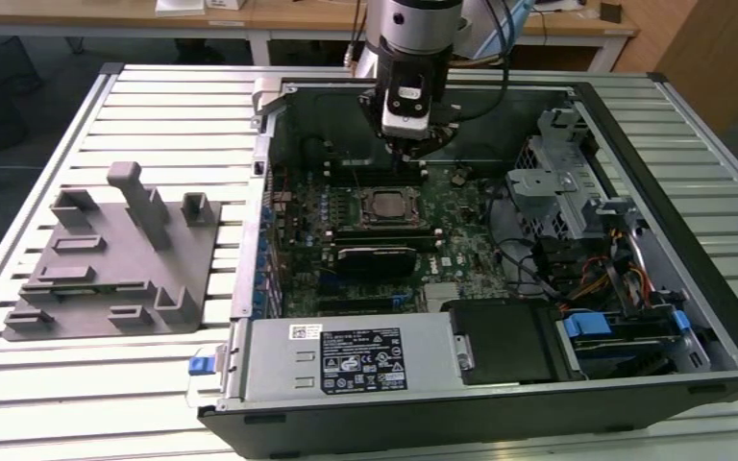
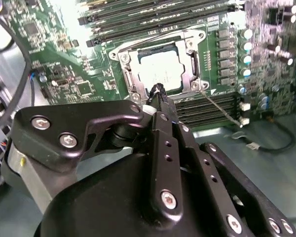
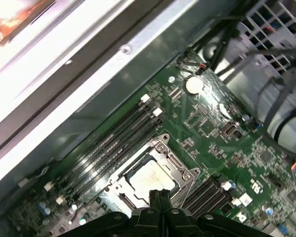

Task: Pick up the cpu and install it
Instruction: 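Install the first cpu locking lever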

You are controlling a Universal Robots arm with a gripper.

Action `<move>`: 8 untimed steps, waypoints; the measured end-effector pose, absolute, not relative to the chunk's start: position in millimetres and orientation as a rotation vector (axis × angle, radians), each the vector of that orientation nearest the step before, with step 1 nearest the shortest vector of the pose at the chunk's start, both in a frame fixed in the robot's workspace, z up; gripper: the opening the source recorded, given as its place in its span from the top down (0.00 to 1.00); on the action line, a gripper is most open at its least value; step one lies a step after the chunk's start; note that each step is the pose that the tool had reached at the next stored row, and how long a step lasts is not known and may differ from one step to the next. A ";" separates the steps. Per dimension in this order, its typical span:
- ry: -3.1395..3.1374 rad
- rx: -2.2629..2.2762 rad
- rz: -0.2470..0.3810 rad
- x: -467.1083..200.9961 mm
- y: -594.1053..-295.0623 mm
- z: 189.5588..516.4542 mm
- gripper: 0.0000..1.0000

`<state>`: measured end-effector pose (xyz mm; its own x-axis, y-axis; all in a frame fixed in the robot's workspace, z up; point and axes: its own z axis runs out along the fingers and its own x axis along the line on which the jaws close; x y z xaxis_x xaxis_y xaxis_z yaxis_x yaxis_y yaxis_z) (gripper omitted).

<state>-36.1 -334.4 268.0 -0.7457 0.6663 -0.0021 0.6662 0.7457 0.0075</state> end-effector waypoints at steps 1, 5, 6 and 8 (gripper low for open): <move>2.941 1.092 0.010 -36.1 -334.4 267.9 0.89; 2.978 0.986 0.010 -36.1 -334.4 267.7 0.89; 2.987 0.959 0.010 -36.1 -334.4 267.7 0.89; 3.005 0.903 0.010 -36.1 -334.4 267.6 0.89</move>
